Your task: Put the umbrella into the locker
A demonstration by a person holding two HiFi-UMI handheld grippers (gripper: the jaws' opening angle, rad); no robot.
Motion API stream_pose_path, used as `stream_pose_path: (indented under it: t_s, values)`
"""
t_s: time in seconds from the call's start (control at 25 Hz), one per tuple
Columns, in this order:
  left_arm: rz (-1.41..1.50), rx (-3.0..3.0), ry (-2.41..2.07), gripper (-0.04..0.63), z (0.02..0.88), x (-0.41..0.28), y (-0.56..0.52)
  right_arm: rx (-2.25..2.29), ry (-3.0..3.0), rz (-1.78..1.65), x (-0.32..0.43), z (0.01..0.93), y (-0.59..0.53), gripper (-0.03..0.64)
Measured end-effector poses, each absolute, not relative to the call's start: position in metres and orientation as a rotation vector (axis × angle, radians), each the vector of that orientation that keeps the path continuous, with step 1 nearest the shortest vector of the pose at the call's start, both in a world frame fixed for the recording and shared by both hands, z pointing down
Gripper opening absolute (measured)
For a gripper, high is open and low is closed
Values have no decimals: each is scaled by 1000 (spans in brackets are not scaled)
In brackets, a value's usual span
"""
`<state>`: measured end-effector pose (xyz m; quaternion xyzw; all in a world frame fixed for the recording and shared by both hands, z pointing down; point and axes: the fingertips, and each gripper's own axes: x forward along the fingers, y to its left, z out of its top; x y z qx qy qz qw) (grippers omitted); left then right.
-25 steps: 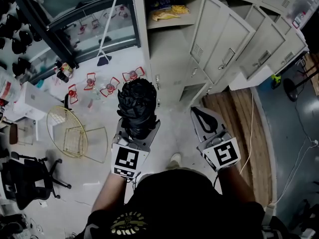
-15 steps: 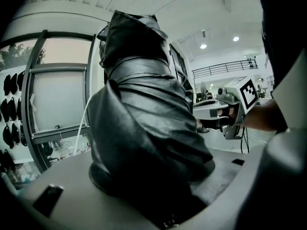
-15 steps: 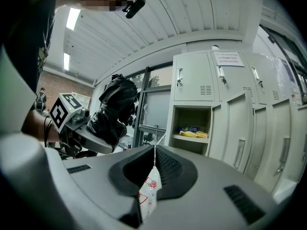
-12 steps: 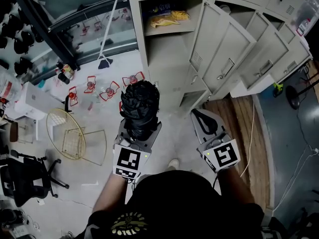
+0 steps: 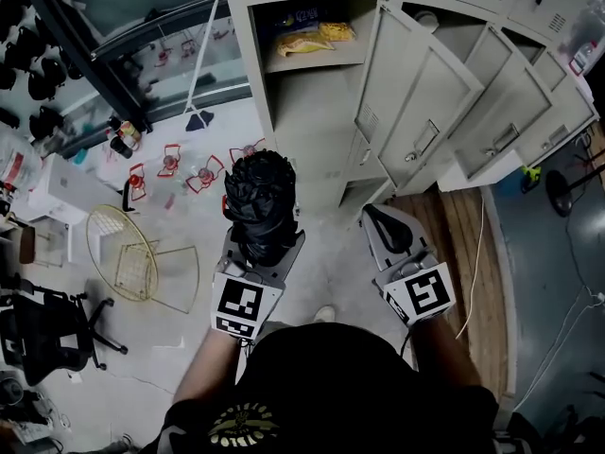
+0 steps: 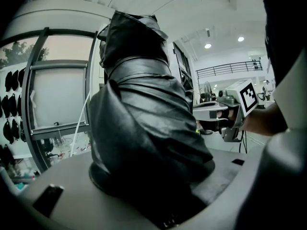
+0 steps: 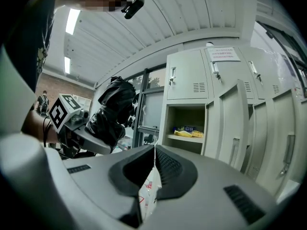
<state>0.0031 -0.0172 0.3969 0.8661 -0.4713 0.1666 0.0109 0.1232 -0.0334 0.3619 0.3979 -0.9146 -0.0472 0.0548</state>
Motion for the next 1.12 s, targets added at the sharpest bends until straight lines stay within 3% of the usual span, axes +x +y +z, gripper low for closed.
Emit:
stream_pose_path:
  t_s: [1.12]
  values:
    - [627, 2743, -1347, 276, 412, 5, -60, 1274, -2763, -129, 112, 362, -70, 29]
